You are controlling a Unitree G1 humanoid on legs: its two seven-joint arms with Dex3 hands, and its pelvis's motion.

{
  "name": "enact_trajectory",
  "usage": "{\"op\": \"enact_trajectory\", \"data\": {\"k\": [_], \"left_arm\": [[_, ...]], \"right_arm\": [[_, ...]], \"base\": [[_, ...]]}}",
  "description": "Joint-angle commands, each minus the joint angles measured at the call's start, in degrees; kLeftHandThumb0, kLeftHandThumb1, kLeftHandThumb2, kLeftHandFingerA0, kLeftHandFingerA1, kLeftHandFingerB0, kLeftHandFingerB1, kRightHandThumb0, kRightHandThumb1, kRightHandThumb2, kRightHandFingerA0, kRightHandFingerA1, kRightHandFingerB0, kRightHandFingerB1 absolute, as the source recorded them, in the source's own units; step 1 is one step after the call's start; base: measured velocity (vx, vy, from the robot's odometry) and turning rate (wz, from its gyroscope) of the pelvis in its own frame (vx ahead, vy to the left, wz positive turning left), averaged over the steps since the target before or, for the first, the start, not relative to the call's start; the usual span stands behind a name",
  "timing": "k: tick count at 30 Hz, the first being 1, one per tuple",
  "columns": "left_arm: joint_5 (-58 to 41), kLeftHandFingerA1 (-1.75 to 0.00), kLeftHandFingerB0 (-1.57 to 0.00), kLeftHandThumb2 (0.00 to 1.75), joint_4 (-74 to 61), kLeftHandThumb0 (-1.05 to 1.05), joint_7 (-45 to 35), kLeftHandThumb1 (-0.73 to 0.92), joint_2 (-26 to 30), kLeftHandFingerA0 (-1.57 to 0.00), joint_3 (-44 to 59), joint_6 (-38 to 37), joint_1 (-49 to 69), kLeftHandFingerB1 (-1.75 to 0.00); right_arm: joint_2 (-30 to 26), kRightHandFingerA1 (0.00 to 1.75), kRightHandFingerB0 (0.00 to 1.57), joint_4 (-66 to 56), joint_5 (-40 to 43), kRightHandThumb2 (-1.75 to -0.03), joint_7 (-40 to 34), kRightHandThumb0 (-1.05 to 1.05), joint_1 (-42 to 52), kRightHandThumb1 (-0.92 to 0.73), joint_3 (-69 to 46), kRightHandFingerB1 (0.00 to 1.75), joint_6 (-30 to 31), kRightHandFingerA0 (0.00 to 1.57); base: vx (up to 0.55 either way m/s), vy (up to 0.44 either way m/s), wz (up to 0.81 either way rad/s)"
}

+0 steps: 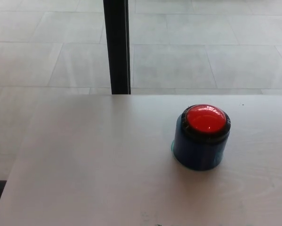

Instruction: The robot uses its right hand to press the red button kept in the middle of the desk

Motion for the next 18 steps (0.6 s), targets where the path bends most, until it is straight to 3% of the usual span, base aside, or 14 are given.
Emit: {"op": "enact_trajectory", "data": {"k": [1, 2, 3, 4, 5, 7, 9, 10, 13, 14, 15, 16, 17, 18], "left_arm": [[-7.1, -1.36, -0.41, 1.11, 6.8, -0.48, 4.3, 0.55, 4.8, -0.53, 8.0, 0.2, -4.1, -1.02], [-8.8, -1.68, -0.37, 1.18, 7.4, -0.46, 2.3, 0.55, 4.5, -0.64, 9.9, -0.9, -4.3, -1.1], [-8.7, -1.55, -0.39, 1.14, 7.3, -0.45, 2.6, 0.57, 4.3, -0.5, 10.1, -1.8, -4.0, -1.11], [-10.2, -1.62, -0.4, 1.12, 7.6, -0.44, 2.3, 0.56, 4.0, -0.53, 12.0, -1.8, -4.1, -1.15], [-9.9, -1.63, -0.41, 1.12, 7.9, -0.46, 2.2, 0.56, 4.1, -0.62, 12.1, -2.0, -4.1, -1.1], [-8.9, -1.58, -0.37, 1.12, 7.7, -0.47, 1.9, 0.56, 4.2, -0.53, 11.8, -1.9, -3.9, -1.09], [-7.4, -1.63, -0.42, 1.14, 7.7, -0.5, 1.8, 0.58, 4.6, -0.8, 11.0, -1.6, -3.8, -1.05], [-7.9, -1.66, -0.44, 1.14, 7.6, -0.5, 1.7, 0.56, 4.7, -0.88, 11.7, -1.2, -4.0, -1.05], [-6.4, -1.61, -0.51, 1.12, 8.4, -0.51, 3.3, 0.55, 4.8, -0.96, 10.7, -1.4, -4.5, -1.06], [-5.2, -1.6, -0.4, 1.11, 8.4, -0.49, 3.0, 0.54, 5.3, -0.9, 9.5, -1.3, -4.4, -1.05], [-6.1, -1.57, -0.44, 1.12, 8.6, -0.5, 2.3, 0.56, 5.2, -0.84, 10.3, -1.5, -4.4, -1.04], [-6.3, -1.57, -0.44, 1.12, 8.7, -0.5, 2.2, 0.56, 5.2, -0.84, 10.4, -1.6, -4.4, -1.04], [-5.7, -1.5, -0.38, 1.1, 8.9, -0.5, 2.8, 0.54, 5.3, -0.68, 10.0, -1.3, -4.5, -1.01], [-5.8, -1.5, -0.4, 1.09, 9.0, -0.48, 2.9, 0.56, 5.3, -0.69, 10.0, -1.4, -4.5, -1.02]], "right_arm": [[-0.3, 0.9, 0.12, -7.3, 18.5, -0.71, -9.6, -0.61, -1.7, -0.58, -16.9, 0.7, 9.8, 0.42], [-2.2, 1.14, 0.03, -6.9, 18.6, -0.69, -8.5, -0.64, -2.2, -0.62, -17.9, 0.67, 10.9, 0.5], [-3.3, 1.23, 0.01, -6.9, 18.7, -0.95, -8.3, -0.7, -2.5, -0.49, -18.8, 0.57, 12.0, 0.87], [-4.4, 1.5, 0.0, -7.1, 18.6, -0.67, -8.5, -0.72, -3.1, -0.62, -19.6, 0.56, 13.2, 0.77], [-5.7, 1.64, 0.0, -7.1, 18.0, -0.69, -9.3, -0.74, -3.9, -0.61, -20.4, 0.58, 14.2, 0.84], [-7.8, 1.68, 0.01, -6.1, 17.8, -0.7, -10.3, -0.74, -6.0, -0.62, -22.1, 0.51, 14.6, 0.98], [-11.4, 1.73, 0.0, -5.6, 19.0, -0.7, -10.7, -0.75, -9.8, -0.64, -24.2, 0.37, 15.7, 1.07], [-13.4, 1.58, 0.0, -5.7, 19.4, -0.63, -11.0, -0.77, -12.2, -0.69, -25.0, 0.4, 16.4, 0.82], [-16.8, 1.6, 0.0, -8.1, 19.4, -0.66, -12.0, -0.8, -16.4, -0.67, -25.8, 0.45, 19.0, 0.73], [-19.1, 1.13, 0.02, -9.2, 20.8, -0.99, -11.4, -0.81, -19.6, -0.49, -26.3, 0.44, 19.5, 0.59], [-20.7, 0.82, 0.0, -9.7, 20.7, -0.95, -11.4, -0.79, -21.6, -0.52, -26.3, 0.49, 19.8, 0.26], [-20.9, 0.82, 0.0, -9.7, 20.6, -0.95, -11.4, -0.79, -21.9, -0.52, -26.4, 0.49, 20.0, 0.26], [-22.2, 0.77, 0.0, -9.8, 20.2, -0.96, -11.7, -0.83, -23.6, -0.51, -26.3, 0.49, 20.5, 0.23], [-23.5, 0.83, 0.0, -9.5, 19.6, -0.6, -11.8, -0.8, -25.0, -0.69, -25.9, 0.58, 20.6, 0.11]], "base": [[0.0, 0.0, 0.0], [0.0, 0.0, 0.0], [0.0, 0.0, 0.0], [0.0, 0.0, 0.0], [0.0, 0.0, 0.0], [0.0, 0.0, 0.0], [0.0, 0.0, 0.0], [0.0, 0.0, 0.0], [0.0, 0.0, 0.0], [0.0, 0.0, 0.0], [0.0, 0.0, 0.0], [0.0, 0.0, 0.0], [0.0, 0.0, 0.0], [0.0, 0.0, 0.0]]}}
